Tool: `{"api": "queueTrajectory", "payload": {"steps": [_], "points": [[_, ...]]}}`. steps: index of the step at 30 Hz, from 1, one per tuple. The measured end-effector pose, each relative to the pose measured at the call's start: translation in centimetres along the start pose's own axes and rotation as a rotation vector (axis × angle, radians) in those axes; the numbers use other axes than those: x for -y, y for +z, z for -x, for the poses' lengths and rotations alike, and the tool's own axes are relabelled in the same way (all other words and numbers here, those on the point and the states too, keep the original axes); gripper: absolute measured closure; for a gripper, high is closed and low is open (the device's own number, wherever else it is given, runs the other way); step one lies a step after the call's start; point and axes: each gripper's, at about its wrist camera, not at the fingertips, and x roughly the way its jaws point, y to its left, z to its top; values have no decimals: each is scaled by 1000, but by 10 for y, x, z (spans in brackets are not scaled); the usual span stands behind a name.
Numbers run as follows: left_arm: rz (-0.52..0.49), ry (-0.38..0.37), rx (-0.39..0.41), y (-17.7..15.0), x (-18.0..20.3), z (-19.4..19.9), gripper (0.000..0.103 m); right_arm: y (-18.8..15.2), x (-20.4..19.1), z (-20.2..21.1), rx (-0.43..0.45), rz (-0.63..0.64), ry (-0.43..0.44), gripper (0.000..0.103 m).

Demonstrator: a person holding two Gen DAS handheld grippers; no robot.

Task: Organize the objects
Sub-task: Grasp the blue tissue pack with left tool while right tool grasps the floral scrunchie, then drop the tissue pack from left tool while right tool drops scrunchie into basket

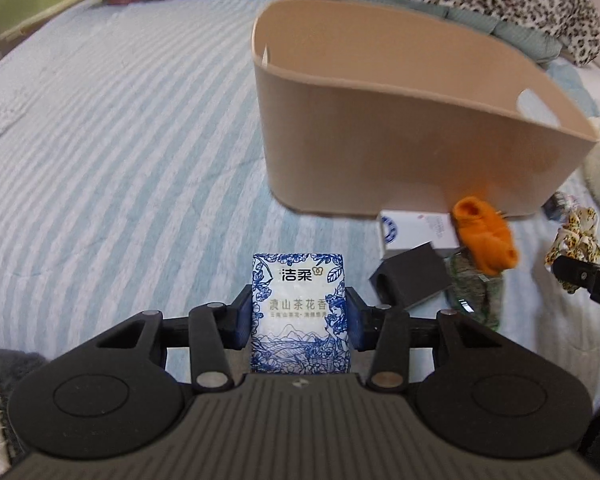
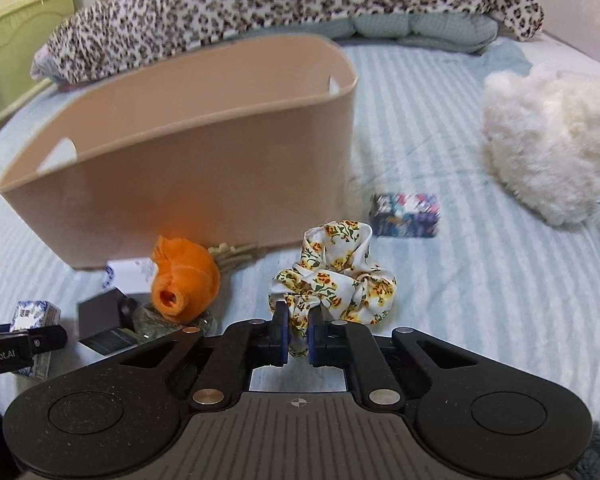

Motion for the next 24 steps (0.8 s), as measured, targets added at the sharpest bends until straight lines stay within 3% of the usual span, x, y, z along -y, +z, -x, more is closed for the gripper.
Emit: {"api": "queueTrajectory", "payload": {"steps": [4,15,21,24], "points": [[13,-18,50,7,-2,26,56,10,4,28,70,-9,16,95],[-6,-20,267,77,25,61,56,75,4,67,226,34,54,95],[-1,-4,289,120,43,38,56,111,-6,48,177,64,124,95],[-17,20,286,135,51,22,56,125,-18,24,138,124,104,95]]}}
